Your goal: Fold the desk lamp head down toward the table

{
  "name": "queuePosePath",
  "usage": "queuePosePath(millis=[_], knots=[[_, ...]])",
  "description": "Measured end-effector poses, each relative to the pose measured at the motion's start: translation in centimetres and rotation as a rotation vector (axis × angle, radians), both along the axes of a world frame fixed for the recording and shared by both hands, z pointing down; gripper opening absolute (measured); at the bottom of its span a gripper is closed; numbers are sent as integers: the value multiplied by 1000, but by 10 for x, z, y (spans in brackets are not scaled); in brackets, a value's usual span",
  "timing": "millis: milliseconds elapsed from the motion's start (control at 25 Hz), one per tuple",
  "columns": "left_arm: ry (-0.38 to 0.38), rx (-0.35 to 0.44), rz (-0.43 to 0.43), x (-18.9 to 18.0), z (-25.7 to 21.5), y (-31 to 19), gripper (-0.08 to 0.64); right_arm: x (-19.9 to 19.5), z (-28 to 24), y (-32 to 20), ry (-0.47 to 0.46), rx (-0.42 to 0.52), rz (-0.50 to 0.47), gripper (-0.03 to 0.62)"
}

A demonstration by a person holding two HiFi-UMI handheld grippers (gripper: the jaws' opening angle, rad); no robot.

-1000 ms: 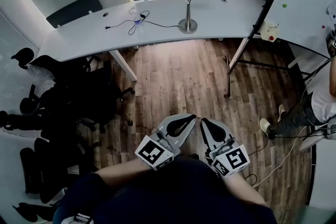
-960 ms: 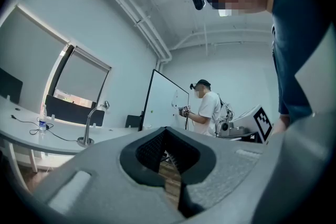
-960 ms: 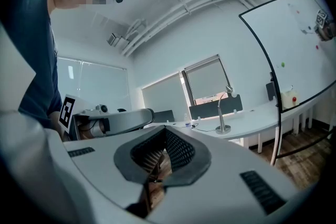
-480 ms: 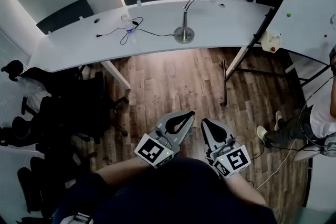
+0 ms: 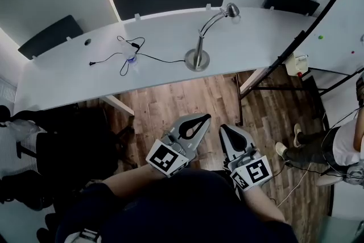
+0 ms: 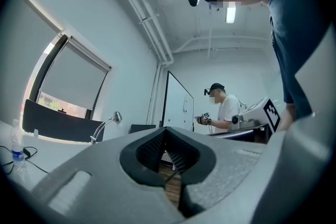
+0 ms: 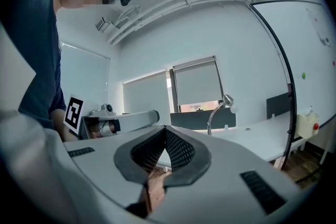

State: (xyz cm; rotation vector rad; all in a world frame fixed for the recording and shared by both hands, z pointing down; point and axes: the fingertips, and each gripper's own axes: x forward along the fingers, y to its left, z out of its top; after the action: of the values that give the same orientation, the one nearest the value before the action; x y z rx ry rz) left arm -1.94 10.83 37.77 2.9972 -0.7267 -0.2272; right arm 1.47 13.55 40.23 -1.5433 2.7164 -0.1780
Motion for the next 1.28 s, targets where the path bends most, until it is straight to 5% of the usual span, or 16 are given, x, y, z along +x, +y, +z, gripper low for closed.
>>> queuePosePath(millis=[280, 920, 1280], knots=[[-11, -57, 5, 13, 15, -53, 5, 13, 13, -50, 2, -38, 15, 9], [-80, -81, -173, 73, 27, -143, 5, 76, 5, -147, 21, 28, -156, 11], [-106, -68, -252, 76, 32, -175, 5, 87, 6, -183, 30, 46, -196, 11]])
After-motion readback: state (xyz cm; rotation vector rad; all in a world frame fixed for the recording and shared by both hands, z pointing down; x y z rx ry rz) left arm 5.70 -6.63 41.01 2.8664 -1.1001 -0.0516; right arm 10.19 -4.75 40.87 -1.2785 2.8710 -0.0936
